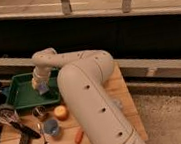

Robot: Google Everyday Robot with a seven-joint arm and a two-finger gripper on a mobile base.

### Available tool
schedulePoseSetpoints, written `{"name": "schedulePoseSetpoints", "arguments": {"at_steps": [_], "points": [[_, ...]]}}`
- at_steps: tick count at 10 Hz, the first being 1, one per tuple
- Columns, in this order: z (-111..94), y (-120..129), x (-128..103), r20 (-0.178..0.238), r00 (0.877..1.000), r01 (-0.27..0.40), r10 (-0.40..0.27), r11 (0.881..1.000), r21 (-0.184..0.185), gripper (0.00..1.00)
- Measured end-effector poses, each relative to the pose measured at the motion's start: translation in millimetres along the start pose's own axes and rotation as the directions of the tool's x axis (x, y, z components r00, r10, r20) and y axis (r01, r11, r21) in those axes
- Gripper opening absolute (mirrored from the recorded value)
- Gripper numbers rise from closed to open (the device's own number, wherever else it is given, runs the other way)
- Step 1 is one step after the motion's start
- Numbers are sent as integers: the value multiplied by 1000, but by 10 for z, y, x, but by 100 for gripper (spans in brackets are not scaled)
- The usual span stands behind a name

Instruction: Wipe tray with sponge

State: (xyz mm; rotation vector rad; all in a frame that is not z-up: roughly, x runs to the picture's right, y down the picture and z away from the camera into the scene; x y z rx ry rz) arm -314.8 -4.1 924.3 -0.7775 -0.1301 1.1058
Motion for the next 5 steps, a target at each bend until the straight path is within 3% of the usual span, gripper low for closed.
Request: {"name": "schedulePoseSetpoints", "arguments": {"at_steps": [2,5], "points": [[125,70,-157,5,1000,21,-20,1000,-16,0],[185,318,-11,-4,1000,28,-28,998,-63,0]]}}
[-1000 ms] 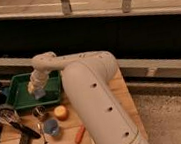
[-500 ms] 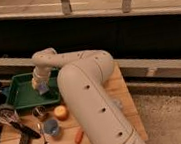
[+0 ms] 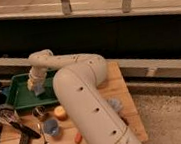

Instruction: Wipe tray with sponge

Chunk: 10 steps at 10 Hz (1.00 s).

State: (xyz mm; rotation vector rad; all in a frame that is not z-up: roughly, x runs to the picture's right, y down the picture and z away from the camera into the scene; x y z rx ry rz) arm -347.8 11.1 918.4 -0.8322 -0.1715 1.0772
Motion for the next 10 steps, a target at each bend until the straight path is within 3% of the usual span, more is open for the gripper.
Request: {"name": "schedulePoseSetpoints", "arguments": {"at_steps": [2,5,8,10], "points": [[9,141,219,-25,1000,-20,19,1000,-17,0],[-143,-67,513,-58,995,-80,81,997,22,0],[-254,-431,438,-65,992,-101,107,991,91,0],[-207,-530,312,-67,993,-87,95,991,105,0]]}}
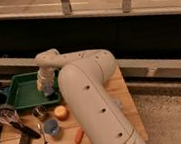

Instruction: Wipe tray with sponge

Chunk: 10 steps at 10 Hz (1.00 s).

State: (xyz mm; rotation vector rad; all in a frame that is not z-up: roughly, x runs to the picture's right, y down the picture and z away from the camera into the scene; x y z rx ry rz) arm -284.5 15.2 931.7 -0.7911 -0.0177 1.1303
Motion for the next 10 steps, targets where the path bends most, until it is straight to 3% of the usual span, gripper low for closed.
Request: {"name": "schedulePoseSetpoints", "arguments": {"at_steps": [3,7,8,10], "points": [[125,180,-72,2,1000,26,-26,999,-34,0],[249,639,88,-4,998,63,-64,991,-117,0],[239,641,170,-10,999,49,-51,992,-119,0],[150,469,305,-17,1000,15,-17,996,-87,0]]}}
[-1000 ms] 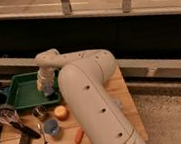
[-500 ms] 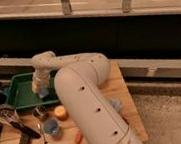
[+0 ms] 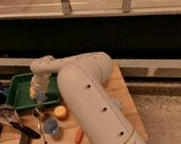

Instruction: Wipe tray with sponge

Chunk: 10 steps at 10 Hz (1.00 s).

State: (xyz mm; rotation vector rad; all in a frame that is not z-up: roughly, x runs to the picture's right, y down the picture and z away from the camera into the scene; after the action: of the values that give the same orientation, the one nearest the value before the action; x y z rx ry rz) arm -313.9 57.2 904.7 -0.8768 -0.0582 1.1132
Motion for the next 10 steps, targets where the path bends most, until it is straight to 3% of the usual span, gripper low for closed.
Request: {"name": "schedulePoseSetpoints", "arguments": {"at_steps": [3,5,7,8,10], "points": [[-156,-364,-130,17,1000,-20,19,998,56,0],[-135,-395,-309,26,1000,5,-6,998,57,0],[-29,-233,-562,33,998,55,-56,998,20,0],[37,-93,-672,40,995,89,-88,996,-21,0],[107,148,-664,39,990,137,-134,986,-91,0]]}}
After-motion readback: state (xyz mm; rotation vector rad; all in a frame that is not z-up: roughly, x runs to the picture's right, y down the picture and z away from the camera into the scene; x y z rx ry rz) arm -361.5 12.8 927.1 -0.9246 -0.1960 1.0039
